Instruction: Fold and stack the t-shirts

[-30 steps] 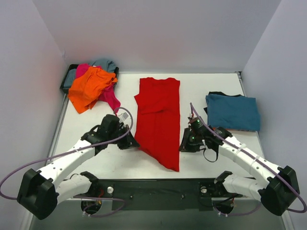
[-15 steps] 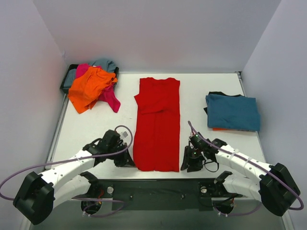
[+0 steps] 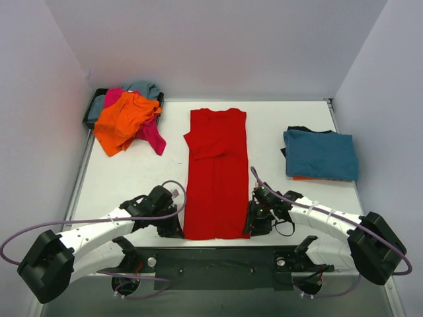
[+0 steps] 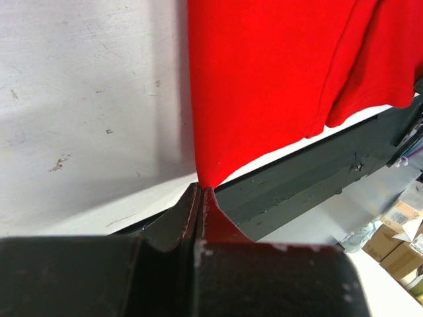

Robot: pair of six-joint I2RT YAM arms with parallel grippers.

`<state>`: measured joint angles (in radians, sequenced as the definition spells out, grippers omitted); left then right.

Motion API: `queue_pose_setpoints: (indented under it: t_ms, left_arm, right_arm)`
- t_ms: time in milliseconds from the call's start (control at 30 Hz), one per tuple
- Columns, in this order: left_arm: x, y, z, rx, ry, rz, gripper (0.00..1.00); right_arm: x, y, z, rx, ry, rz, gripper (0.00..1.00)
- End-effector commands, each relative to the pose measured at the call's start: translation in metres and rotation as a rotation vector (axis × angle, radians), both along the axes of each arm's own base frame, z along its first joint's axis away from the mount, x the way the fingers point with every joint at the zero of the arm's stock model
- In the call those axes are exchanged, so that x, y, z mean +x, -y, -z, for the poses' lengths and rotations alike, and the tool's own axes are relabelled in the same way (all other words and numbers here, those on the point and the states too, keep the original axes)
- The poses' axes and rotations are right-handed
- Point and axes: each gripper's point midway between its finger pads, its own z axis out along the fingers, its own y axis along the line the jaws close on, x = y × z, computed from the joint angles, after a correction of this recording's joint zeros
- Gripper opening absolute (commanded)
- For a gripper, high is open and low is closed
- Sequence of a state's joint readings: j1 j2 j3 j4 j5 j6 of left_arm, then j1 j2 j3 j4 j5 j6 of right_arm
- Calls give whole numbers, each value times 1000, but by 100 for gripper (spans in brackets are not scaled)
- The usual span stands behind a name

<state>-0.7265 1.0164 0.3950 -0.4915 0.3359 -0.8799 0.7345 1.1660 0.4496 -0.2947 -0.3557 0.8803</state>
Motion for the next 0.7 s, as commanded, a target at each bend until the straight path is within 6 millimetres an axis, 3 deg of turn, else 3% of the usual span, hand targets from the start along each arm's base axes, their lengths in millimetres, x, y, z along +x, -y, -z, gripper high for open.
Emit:
queue_pose_setpoints:
  t_ms: [0, 333, 400, 433, 467, 600, 667]
  left_arm:
    - [7, 3, -9, 2, 32, -7, 0]
    - [8, 3, -10, 2, 35, -13, 0]
    - [10, 5, -13, -9, 45, -17, 0]
    - [12, 6, -16, -18, 52, -20, 0]
    - [14, 8, -19, -29, 62, -29, 0]
    - [31, 16, -41, -76, 122, -59, 0]
    - [49, 20, -60, -111, 170, -81, 0]
  right_arm:
    - [6, 2, 1, -33, 12, 27, 32]
    - [-10, -5, 10, -38, -28, -8, 25]
    - [-9, -8, 8, -29, -22, -12, 12]
    - [-6, -11, 4, -18, -10, -13, 2]
    - [-3, -11, 2, -16, -8, -9, 0]
    - [16, -16, -22, 18, 37, 5, 0]
    - [33, -18, -42, 45, 78, 15, 0]
